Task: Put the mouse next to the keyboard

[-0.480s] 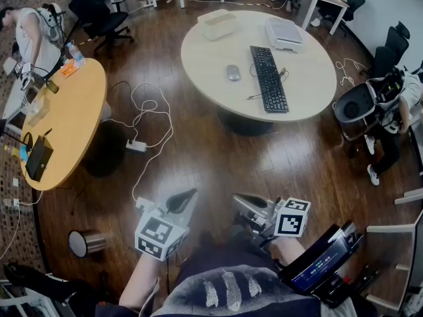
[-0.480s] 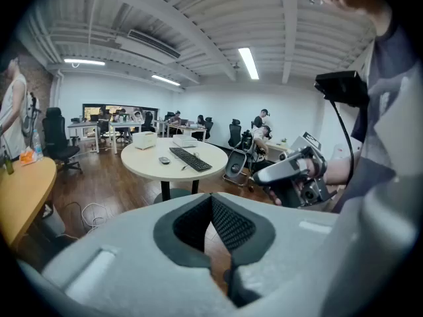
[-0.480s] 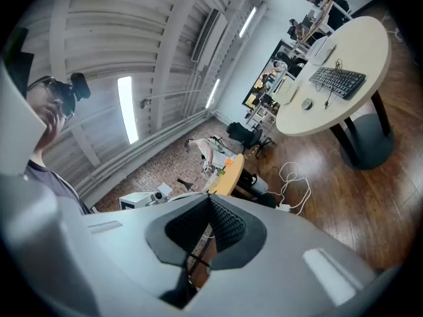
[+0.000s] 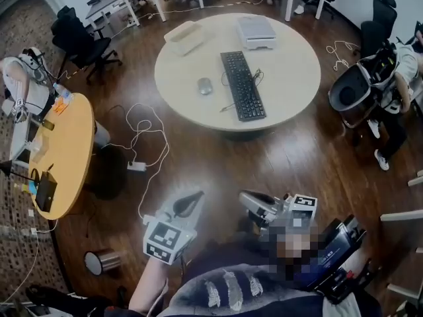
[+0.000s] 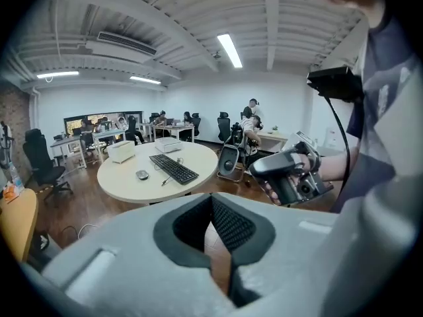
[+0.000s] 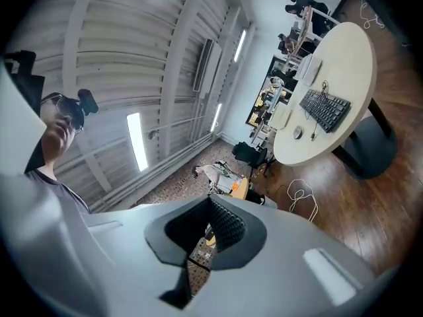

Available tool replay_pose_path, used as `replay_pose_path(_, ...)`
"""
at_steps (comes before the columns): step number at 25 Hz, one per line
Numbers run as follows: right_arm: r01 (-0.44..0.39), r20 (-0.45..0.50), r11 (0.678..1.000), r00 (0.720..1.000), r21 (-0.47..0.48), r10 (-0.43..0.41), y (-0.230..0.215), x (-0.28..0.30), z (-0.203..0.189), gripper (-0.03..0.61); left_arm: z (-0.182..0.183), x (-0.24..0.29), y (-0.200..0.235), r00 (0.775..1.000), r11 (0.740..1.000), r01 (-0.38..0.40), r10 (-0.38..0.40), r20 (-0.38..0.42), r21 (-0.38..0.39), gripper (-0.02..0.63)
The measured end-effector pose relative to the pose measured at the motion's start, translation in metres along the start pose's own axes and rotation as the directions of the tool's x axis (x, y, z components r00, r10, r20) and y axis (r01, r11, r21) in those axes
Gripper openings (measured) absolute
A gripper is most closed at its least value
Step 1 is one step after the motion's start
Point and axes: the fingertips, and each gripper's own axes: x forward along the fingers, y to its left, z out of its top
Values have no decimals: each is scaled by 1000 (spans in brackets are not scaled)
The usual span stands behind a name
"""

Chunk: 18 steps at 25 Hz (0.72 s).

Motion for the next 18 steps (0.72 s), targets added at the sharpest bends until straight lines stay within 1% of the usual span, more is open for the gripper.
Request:
replay_pose_path(5,15,8,1000,1000,26,-15,-21,-28,19,0,20,25,-12,1000,1000,0,1,-28,25,0)
replay_pose_path(8,28,41,999,999,20,-28,-32,-39,34,0,26,40,-17,998,998,27,-24,-52,53,0)
replay_pose_path(11,50,78,998,996,31,-53,-42,-51,41,0,30,59,-22,996,995,61,-55,-69,82,0)
replay_pose_path(15,110,94,993,989,42,-114,-56,-61,40,0,43,83,-29,993,985,112,-107,-43,134,0)
replay_pose_path(18,146,92,989,985,25,-148,-59,-61,41,0,41,94,-24,988,981,152,-150,-24,117,0)
